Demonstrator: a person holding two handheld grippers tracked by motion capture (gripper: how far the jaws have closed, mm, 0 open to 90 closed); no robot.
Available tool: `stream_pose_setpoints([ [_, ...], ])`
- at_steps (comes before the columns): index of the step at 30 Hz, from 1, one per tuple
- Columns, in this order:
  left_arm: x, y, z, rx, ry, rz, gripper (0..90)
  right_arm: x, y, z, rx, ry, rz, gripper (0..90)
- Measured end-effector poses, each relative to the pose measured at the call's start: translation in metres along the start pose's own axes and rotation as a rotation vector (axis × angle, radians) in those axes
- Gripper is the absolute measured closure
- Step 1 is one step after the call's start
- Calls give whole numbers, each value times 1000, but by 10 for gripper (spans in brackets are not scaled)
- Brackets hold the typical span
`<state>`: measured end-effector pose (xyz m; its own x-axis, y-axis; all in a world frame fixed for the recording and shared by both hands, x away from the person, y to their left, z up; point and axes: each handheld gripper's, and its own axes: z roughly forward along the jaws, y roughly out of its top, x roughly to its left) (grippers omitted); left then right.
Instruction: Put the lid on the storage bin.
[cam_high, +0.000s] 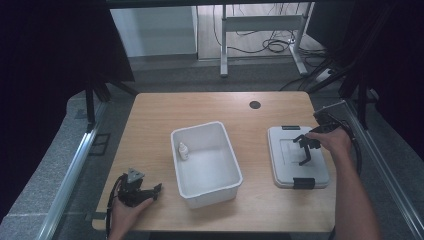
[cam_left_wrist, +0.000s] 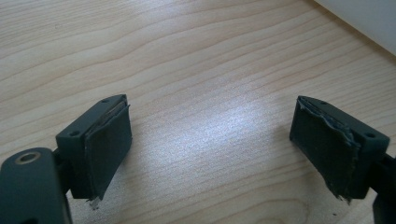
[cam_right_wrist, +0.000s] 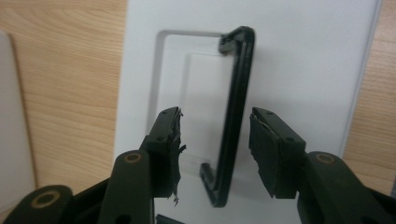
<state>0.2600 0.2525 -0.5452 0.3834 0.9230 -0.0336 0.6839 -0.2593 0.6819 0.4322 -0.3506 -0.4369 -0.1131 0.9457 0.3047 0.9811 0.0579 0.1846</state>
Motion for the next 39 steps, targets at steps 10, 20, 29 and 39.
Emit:
stream_pose_setpoints([
  [10, 0, 0, 0, 0, 0, 0, 127, -6, 4, 12, 44, -15, 13, 649],
  [20, 0, 0, 0, 0, 0, 0, 127, -4, 4, 19, 84, 14, 64, 829],
  [29, 0, 0, 0, -1, 1, -1, 127, -8, -2, 18, 70, 50, 144, 847],
  [39, 0, 0, 0, -2, 1, -3, 127, -3, -9, 0, 42, 69, 125, 847],
])
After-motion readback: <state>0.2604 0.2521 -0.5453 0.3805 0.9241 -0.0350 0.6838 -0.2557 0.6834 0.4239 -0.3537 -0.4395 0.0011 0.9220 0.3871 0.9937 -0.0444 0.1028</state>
